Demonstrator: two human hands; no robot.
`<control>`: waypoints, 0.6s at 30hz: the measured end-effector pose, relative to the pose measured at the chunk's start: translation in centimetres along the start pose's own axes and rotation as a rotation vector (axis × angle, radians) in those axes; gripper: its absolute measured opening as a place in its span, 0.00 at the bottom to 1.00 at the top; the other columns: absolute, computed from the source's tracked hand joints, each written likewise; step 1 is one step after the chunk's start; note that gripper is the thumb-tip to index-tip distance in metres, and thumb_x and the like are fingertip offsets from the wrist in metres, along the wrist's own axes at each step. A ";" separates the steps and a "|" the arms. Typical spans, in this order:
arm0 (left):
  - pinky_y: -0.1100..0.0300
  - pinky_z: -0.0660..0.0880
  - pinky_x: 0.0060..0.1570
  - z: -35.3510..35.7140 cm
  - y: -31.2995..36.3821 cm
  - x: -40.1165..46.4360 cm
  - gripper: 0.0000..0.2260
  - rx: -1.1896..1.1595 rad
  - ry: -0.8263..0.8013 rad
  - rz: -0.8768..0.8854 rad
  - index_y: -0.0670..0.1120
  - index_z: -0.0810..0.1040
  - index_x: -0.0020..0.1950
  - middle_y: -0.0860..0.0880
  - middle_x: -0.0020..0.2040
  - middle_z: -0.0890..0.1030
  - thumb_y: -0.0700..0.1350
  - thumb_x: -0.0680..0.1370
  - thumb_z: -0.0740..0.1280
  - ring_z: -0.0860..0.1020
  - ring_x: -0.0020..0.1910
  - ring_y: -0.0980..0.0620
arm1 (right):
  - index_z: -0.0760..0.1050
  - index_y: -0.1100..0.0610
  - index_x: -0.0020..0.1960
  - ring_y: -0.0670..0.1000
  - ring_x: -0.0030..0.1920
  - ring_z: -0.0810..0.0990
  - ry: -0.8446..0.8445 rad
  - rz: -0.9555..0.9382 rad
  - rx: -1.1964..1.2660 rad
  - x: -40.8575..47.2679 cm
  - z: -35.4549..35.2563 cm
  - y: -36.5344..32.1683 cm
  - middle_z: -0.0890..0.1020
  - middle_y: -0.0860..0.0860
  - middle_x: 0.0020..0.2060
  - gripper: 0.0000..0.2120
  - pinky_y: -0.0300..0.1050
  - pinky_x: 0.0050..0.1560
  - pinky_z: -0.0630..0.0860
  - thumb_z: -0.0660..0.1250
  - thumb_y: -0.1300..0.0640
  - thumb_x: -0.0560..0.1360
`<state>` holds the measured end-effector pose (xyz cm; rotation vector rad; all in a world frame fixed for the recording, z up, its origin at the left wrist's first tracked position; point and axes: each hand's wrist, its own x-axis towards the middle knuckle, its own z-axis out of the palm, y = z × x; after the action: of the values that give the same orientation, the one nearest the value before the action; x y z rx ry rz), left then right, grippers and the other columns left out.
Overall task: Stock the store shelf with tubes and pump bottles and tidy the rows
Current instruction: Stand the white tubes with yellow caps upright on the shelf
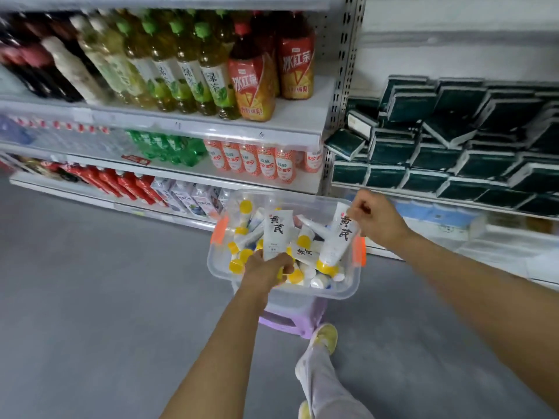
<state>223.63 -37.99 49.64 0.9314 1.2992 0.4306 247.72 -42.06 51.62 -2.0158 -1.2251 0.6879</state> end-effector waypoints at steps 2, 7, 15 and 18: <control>0.56 0.79 0.41 0.3 -0.5 -1.9 0.05 -0.087 -0.024 -0.004 0.42 0.79 0.46 0.44 0.37 0.79 0.37 0.71 0.71 0.77 0.38 0.49 | 0.68 0.58 0.36 0.45 0.23 0.72 0.018 0.029 0.118 -1.1 -1.6 -1.9 0.72 0.55 0.29 0.13 0.43 0.24 0.74 0.64 0.68 0.77; 0.44 0.81 0.48 2.9 -0.6 -5.8 0.13 -0.303 -0.239 -0.076 0.42 0.77 0.59 0.43 0.46 0.82 0.40 0.75 0.72 0.83 0.48 0.39 | 0.69 0.59 0.39 0.58 0.30 0.75 0.048 0.030 0.235 -4.6 -4.6 -5.2 0.74 0.62 0.36 0.10 0.53 0.32 0.78 0.63 0.67 0.78; 0.43 0.79 0.54 8.5 1.6 -9.7 0.14 -0.326 -0.277 0.000 0.39 0.77 0.57 0.36 0.50 0.83 0.40 0.73 0.73 0.80 0.53 0.32 | 0.73 0.63 0.44 0.41 0.21 0.75 0.240 0.082 0.503 -8.2 -9.8 -6.6 0.79 0.58 0.34 0.05 0.36 0.21 0.71 0.65 0.64 0.78; 0.45 0.81 0.50 10.7 3.0 -10.1 0.14 -0.382 -0.280 0.032 0.39 0.76 0.57 0.36 0.50 0.83 0.38 0.73 0.73 0.82 0.49 0.35 | 0.76 0.60 0.43 0.48 0.29 0.79 0.210 0.157 0.631 -8.3 -11.4 -6.3 0.83 0.56 0.37 0.08 0.41 0.28 0.75 0.66 0.58 0.79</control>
<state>231.74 -47.29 58.20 0.6631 0.9077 0.5311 249.02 -50.56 64.49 -1.6051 -0.6227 0.7935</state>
